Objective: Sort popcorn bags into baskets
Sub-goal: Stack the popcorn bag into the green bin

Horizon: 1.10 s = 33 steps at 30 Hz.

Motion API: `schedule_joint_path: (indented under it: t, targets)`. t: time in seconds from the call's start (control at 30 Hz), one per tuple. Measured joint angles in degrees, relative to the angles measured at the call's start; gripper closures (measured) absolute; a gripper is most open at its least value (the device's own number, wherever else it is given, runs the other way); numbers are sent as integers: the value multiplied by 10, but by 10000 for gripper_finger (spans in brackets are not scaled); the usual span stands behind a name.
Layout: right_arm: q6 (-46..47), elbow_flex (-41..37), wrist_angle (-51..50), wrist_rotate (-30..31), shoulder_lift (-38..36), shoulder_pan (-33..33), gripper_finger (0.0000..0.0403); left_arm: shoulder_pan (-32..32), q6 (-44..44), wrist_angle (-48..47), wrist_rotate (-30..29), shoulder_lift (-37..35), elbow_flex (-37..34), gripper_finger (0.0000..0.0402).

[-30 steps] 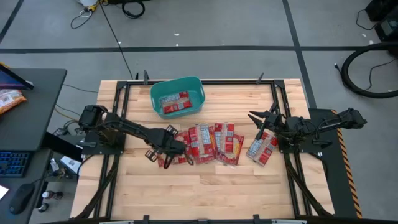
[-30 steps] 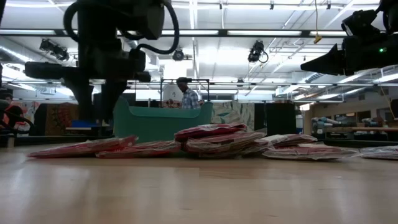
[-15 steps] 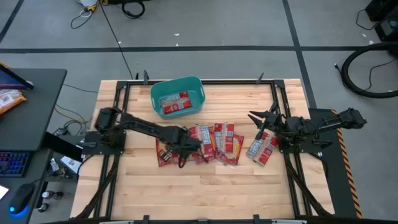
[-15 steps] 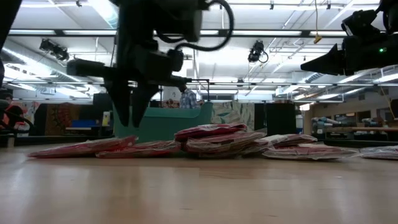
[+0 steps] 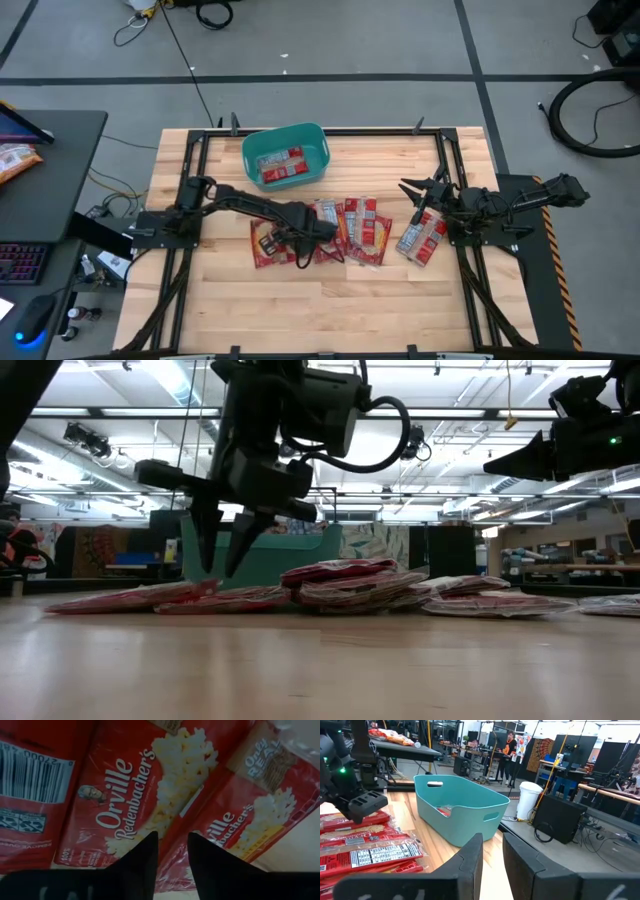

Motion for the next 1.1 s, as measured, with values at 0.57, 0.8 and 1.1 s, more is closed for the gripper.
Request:
schedule_joint_path:
  t: [0.57, 0.8, 1.1]
  targets:
    - [0, 0, 0, 0, 0, 0, 322, 4, 83, 16, 30, 0, -78, 259]
    - [0, 0, 0, 0, 0, 0, 322, 4, 92, 33, 37, -3, -95, 264]
    - [0, 0, 0, 0, 0, 0, 322, 1, 78, 40, 38, -2, -96, 382]
